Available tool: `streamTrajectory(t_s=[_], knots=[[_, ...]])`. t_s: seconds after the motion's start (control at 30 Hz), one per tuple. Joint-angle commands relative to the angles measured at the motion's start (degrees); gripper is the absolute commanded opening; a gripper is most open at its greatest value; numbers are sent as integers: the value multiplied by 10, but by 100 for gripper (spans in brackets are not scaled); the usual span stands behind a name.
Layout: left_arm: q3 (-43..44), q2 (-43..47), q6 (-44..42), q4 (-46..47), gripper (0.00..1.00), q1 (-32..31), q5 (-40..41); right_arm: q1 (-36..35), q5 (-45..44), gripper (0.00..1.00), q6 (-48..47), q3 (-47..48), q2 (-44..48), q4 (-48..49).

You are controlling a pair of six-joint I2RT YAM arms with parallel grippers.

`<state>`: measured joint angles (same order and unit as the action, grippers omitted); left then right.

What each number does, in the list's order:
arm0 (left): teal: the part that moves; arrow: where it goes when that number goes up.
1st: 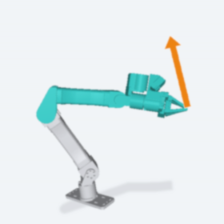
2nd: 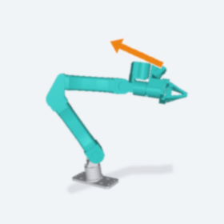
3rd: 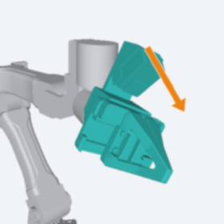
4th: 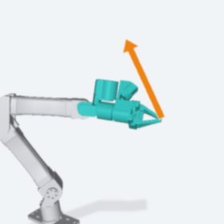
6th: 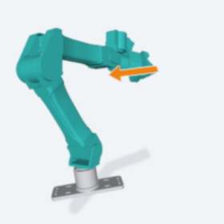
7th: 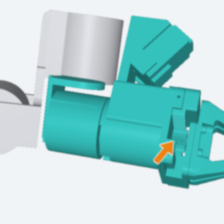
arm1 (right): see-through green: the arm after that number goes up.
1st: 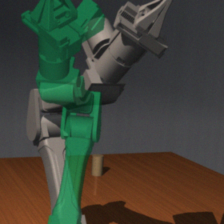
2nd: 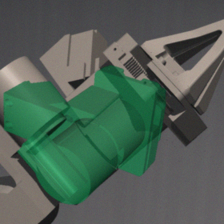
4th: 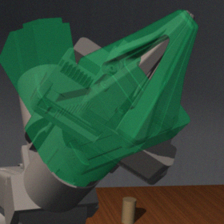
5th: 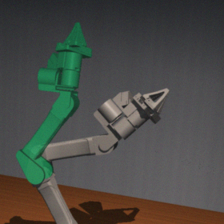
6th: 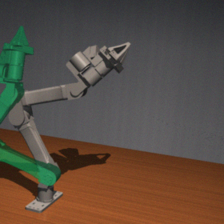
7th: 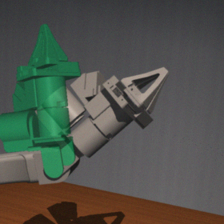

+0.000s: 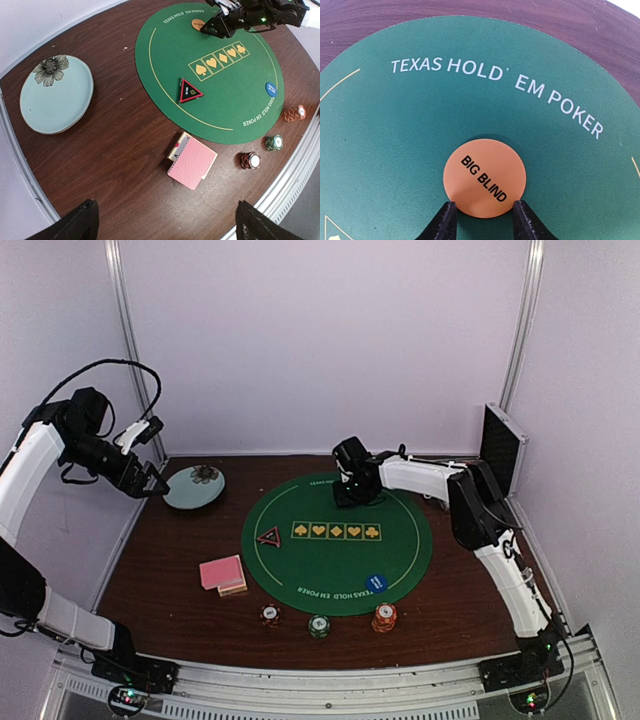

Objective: Distribute texas hold em gaming equipment

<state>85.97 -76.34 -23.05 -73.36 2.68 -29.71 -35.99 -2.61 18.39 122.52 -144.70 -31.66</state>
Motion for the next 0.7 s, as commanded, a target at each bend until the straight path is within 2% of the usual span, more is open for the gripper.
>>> streamTrajectory(t_s=[0.0,0.27,0.5,0.67], knots=[[-5,9,-12,10,98,1,-5,2,13,41,9,34,-35,-46],[-10,15,-17,13,97,1,-3,11,24,42,13,143,-95,-98],[-10,12,-20,17,98,1,-3,29,83,46,28,193,-124,-102],[-7,7,-18,20,98,1,-3,30,88,49,17,192,-110,-85]])
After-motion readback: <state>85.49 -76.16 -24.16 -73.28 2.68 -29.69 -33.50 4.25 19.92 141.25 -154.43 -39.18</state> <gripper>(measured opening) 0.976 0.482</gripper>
